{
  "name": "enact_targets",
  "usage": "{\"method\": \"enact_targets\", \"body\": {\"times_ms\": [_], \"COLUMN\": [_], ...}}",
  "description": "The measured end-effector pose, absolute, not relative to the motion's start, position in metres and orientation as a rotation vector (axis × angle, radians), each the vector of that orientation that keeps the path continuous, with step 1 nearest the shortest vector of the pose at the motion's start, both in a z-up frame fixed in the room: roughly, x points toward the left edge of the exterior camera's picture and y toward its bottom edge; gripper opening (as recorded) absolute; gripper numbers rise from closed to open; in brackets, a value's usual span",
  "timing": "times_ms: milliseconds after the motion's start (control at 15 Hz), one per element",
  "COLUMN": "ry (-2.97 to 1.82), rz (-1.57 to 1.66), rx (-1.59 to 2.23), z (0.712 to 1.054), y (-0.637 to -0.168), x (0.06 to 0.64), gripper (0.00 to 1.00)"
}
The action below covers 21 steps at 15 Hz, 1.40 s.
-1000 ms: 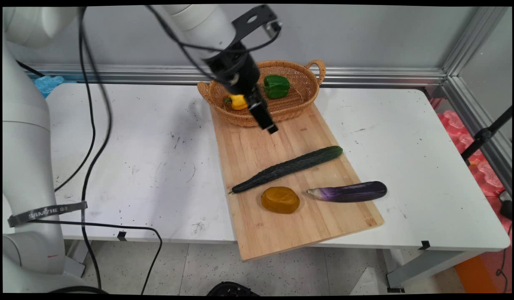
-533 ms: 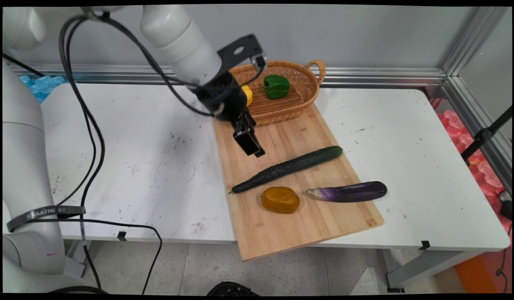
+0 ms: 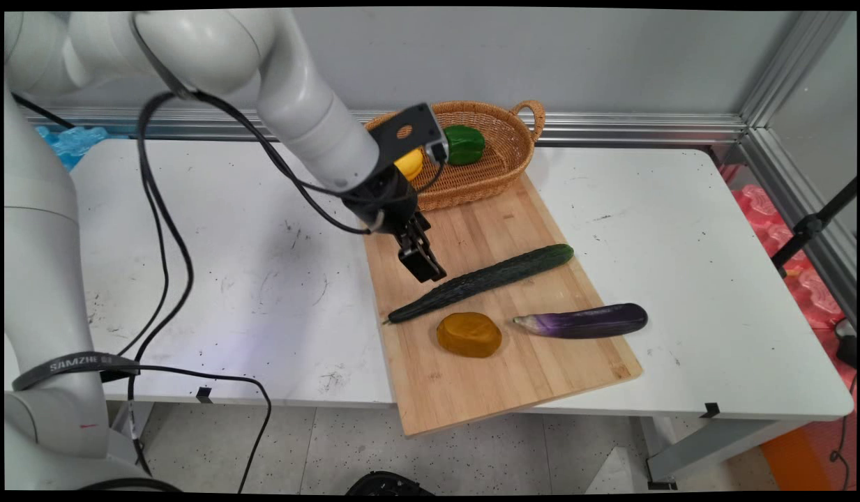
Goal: Pick up the cucumber from the cutting board
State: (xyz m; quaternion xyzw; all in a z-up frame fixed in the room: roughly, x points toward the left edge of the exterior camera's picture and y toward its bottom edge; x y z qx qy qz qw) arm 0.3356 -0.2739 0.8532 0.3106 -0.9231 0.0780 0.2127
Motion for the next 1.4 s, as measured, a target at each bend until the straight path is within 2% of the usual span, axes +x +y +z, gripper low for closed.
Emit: {"method": "enact_targets", "body": {"times_ms": [733, 1400], "ry": [-2.51, -2.493], "rz": [0.267, 0.234], "rx": [0.837, 0.821], "z": [0.801, 0.774], "y": [-0.301, -0.317], "x": [0.309, 0.283], "gripper": [1.0, 1.0]}}
